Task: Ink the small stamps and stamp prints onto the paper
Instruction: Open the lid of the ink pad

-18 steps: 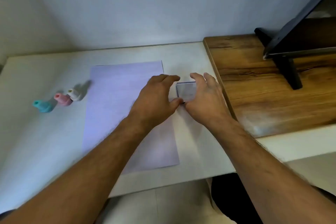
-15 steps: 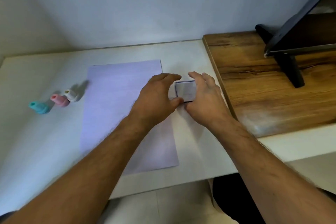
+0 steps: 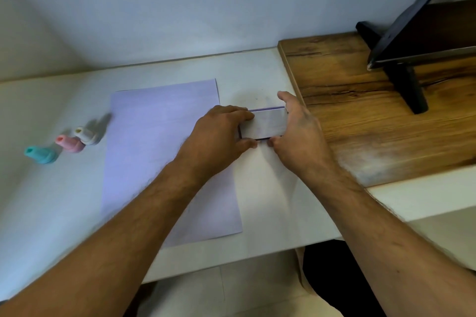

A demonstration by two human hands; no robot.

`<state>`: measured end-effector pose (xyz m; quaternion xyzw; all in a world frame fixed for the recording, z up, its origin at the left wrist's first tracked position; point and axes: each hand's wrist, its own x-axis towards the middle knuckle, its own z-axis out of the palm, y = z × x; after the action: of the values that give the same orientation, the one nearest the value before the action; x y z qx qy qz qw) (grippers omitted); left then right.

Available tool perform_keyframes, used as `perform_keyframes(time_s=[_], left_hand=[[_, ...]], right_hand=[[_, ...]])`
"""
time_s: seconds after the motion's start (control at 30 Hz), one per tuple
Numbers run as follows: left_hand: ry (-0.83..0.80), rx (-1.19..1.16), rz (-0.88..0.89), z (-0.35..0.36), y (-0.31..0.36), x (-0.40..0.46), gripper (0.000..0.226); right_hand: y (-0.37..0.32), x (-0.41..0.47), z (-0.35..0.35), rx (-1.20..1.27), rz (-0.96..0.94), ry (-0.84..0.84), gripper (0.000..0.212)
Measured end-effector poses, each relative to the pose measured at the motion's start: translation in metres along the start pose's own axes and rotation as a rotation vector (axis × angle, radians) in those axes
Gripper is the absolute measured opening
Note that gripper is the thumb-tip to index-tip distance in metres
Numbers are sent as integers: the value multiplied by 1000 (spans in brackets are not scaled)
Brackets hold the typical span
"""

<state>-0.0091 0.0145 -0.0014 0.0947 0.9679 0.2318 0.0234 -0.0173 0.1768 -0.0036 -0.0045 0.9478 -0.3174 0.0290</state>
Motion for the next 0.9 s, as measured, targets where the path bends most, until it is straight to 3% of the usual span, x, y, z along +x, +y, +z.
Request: perform_keyframes(time_s=[0.4, 0.63, 0.9], left_hand=[[-117, 157, 78, -19, 6, 11, 43], [-83, 118, 63, -30, 3, 33, 32], [-80, 114, 8, -28, -14, 72, 23]], right_hand=[[4, 3, -2, 78, 84, 55, 92], [3, 7, 1, 44, 86, 65, 87], [6, 8, 7, 45, 126, 63, 96]])
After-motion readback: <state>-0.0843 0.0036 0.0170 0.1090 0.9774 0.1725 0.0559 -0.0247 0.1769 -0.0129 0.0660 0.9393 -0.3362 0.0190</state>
